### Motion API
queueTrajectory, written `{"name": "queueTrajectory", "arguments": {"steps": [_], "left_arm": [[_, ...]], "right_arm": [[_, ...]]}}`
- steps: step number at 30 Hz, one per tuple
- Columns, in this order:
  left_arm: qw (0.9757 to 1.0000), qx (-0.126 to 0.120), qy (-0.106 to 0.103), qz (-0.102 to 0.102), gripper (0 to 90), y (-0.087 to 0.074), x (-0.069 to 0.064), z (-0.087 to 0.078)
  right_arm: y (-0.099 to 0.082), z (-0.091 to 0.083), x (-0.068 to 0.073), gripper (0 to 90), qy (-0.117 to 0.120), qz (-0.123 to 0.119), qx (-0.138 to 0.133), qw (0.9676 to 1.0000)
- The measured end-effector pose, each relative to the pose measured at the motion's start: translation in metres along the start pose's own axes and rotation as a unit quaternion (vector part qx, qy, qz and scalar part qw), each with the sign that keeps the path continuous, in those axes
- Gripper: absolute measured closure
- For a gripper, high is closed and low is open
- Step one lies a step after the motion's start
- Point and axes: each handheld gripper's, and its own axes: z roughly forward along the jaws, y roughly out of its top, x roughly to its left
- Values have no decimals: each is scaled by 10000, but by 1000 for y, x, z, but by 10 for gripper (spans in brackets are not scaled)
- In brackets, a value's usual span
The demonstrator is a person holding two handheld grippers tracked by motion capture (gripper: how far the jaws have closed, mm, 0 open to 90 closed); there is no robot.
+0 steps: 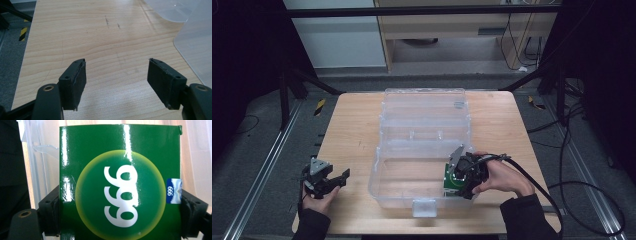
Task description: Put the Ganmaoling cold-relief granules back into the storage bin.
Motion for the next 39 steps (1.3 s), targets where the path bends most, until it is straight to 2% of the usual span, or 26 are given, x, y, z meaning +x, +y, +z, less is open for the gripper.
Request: {"name": "queueTrajectory", "arguments": {"steps": [8, 10, 23, 31, 39], "left_arm": [[10000, 1, -2, 0, 308, 0, 0, 0], [10000, 6, 0, 9, 307, 0, 0, 0], [10000, 8, -3, 7, 307, 0, 0, 0], [10000, 15, -8, 6, 307, 0, -1, 0], [10000, 13, -19, 4, 310, 0, -1, 0]], "right_arm": [[-3, 7, -2, 146, 27, 34, 72, 10000], [-3, 8, -2, 146, 10, -38, 118, 9999], [-4, 7, -2, 135, 12, 30, 207, 9998], [-10, -16, -3, 103, -177, 309, -225, 9991], [-23, -47, 3, 76, -542, 523, -782, 9941]]}}
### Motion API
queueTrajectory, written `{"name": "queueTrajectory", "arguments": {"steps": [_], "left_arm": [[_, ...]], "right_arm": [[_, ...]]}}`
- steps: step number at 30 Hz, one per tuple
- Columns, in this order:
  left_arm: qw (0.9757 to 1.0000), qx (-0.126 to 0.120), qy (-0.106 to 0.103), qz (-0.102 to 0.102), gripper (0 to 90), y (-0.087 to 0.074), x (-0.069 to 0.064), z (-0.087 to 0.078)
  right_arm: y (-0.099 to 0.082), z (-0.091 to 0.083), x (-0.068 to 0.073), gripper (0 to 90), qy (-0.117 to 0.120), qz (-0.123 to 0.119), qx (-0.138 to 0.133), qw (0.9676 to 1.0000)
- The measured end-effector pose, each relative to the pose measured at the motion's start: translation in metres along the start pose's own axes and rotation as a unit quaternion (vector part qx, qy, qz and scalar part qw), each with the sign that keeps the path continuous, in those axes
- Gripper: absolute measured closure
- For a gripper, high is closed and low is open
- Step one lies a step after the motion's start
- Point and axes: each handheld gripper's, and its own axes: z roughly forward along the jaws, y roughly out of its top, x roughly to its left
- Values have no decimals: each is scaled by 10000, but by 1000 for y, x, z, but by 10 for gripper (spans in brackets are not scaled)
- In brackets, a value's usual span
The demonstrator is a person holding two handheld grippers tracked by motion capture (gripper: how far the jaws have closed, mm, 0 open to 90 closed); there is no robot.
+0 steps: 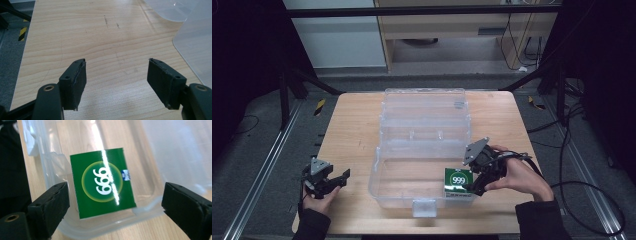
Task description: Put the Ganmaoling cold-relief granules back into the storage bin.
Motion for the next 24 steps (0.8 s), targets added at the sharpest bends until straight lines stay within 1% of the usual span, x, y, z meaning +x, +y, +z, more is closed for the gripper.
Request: {"name": "queueTrajectory", "arguments": {"steps": [2, 3, 5, 6, 8, 9, 10, 11, 13, 14, 15, 18, 20, 22, 23, 24], "left_arm": [[10000, -2, -2, -1, 312, 0, 0, 0], [10000, -3, 0, -3, 312, 0, 0, 0], [10000, -4, -1, -2, 312, 0, 0, 0], [10000, -3, 0, -4, 312, 0, 0, 0], [10000, -3, 2, -2, 312, 0, 0, 0], [10000, 0, 2, -1, 312, 0, 0, 0], [10000, 1, 4, -2, 312, 0, 0, 0], [10000, 3, 4, -2, 312, 0, 0, 0], [10000, 4, 6, -2, 312, 0, 0, 0], [10000, 8, 5, 2, 312, 0, 0, 0], [10000, 9, 11, 0, 312, 0, 0, 0], [10000, 19, 12, 8, 312, 0, 0, 1], [10000, 23, 11, 12, 312, 0, -1, 1], [10000, 18, 8, 16, 312, 0, -1, 1], [10000, 21, 8, 16, 313, 0, -1, 1], [10000, 23, 8, 17, 313, 0, -1, 1]], "right_arm": [[-4, -8, 0, 69, -111, 70, -207, 9997], [-6, -12, 0, 63, -176, 138, -308, 9993], [-13, -20, -1, 54, -329, 348, -480, 9977], [-16, -21, -2, 53, -375, 407, -538, 9970], [-25, -24, -3, 48, -553, 627, -725, 9939], [-30, -25, -3, 44, -645, 765, -802, 9917], [-37, -26, -3, 39, -727, 918, -924, 9888], [-41, -26, -3, 35, -770, 1001, -998, 9870], [-54, -26, -4, 29, -922, 1251, -1167, 9809], [-60, -25, -4, 29, -986, 1379, -1253, 9775], [-68, -25, -5, 29, -1053, 1528, -1338, 9735], [-83, -23, -6, 33, -1214, 1853, -1483, 9638], [-94, -19, -8, 35, -1319, 2053, -1619, 9561], [-105, -14, -10, 36, -1364, 2269, -1768, 9480], [-109, -12, -11, 28, -1387, 2388, -1746, 9451], [-114, -10, -13, 30, -1477, 2480, -1746, 9414]]}}
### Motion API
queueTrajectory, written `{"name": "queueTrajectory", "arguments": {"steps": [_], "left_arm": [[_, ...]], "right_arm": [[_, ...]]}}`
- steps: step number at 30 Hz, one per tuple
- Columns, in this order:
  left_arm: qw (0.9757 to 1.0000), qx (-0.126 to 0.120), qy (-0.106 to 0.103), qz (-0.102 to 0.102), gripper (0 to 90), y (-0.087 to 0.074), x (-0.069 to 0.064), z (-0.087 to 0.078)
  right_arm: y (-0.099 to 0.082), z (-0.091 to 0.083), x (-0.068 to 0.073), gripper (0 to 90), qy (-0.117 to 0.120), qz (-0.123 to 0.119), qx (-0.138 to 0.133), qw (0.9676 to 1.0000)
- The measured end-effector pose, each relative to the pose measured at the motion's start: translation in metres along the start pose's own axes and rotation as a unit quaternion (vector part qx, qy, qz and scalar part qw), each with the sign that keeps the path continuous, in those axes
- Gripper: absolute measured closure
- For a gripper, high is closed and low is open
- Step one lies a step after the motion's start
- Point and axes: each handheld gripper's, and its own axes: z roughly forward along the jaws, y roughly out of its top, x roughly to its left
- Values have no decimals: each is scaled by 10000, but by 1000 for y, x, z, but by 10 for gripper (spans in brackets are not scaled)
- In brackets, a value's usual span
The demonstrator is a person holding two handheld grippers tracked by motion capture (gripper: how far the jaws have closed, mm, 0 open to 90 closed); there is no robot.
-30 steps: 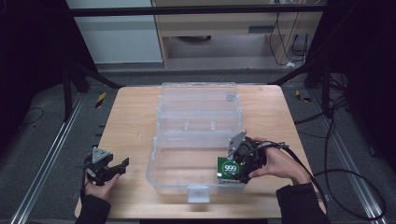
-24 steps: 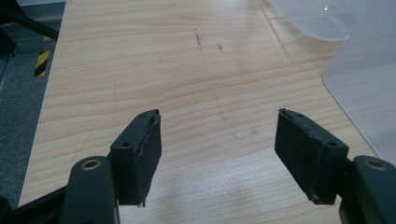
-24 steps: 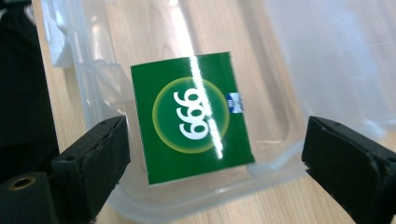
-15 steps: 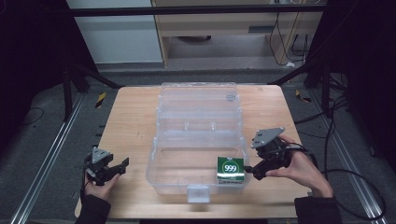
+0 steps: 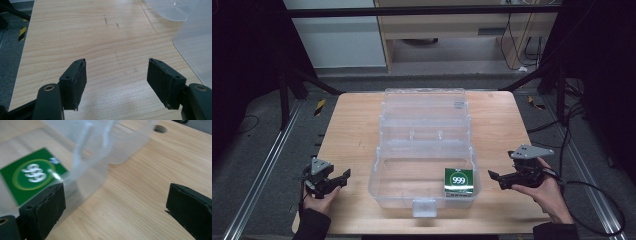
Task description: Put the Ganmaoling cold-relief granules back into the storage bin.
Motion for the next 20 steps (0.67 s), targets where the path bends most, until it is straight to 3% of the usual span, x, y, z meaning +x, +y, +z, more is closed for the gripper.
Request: {"name": "queueTrajectory", "arguments": {"steps": [5, 11, 13, 16, 20], "left_arm": [[10000, 1, -3, 10, 314, 0, 0, 0], [9999, 86, -21, 62, 315, -1, -1, 5], [9999, 97, -16, 78, 314, -2, -2, 6], [9999, 125, -9, 87, 307, -3, 0, 8], [9998, 159, 23, 82, 292, -5, 2, 11]], "right_arm": [[-21, 6, -15, 25, -363, 554, -245, 9975], [-48, 22, -27, 24, -708, 1007, -215, 9922], [-55, 27, -30, 17, -844, 1198, -201, 9890], [-64, 32, -34, 14, -1094, 1347, -174, 9847], [-70, 35, -38, 11, -1303, 1410, -97, 9813]]}}
